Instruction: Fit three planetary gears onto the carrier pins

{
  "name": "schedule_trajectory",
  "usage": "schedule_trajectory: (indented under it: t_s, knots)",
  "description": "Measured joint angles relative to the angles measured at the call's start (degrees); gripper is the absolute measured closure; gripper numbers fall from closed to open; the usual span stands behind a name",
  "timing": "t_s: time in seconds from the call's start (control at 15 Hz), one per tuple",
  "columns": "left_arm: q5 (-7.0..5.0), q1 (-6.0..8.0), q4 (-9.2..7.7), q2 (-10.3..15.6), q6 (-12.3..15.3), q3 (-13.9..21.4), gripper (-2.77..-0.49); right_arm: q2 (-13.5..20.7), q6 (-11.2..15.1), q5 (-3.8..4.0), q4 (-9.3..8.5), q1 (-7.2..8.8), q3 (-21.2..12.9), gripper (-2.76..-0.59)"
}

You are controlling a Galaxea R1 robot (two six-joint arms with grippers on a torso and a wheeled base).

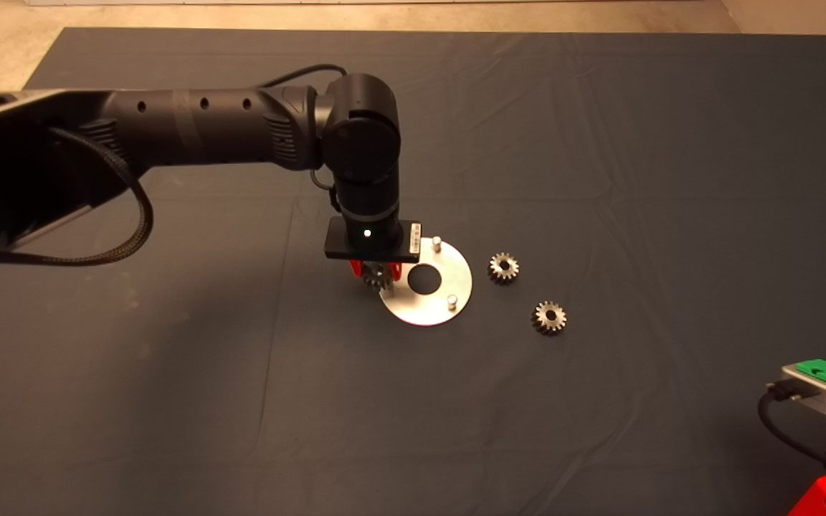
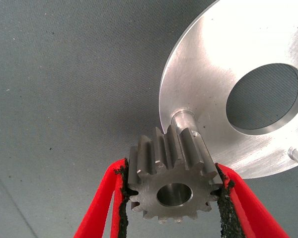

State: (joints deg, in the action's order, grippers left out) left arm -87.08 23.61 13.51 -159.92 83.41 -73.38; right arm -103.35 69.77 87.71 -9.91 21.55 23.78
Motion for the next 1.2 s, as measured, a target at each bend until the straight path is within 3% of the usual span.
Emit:
schedule_trajectory:
  t_s: [1.2]
  knots:
    - [-0.02,-0.44,0.07,-0.9,-0.3,-0.1,-0.94,0.0,0.0,0.0,0.0,0.0,0.0,-2.76]
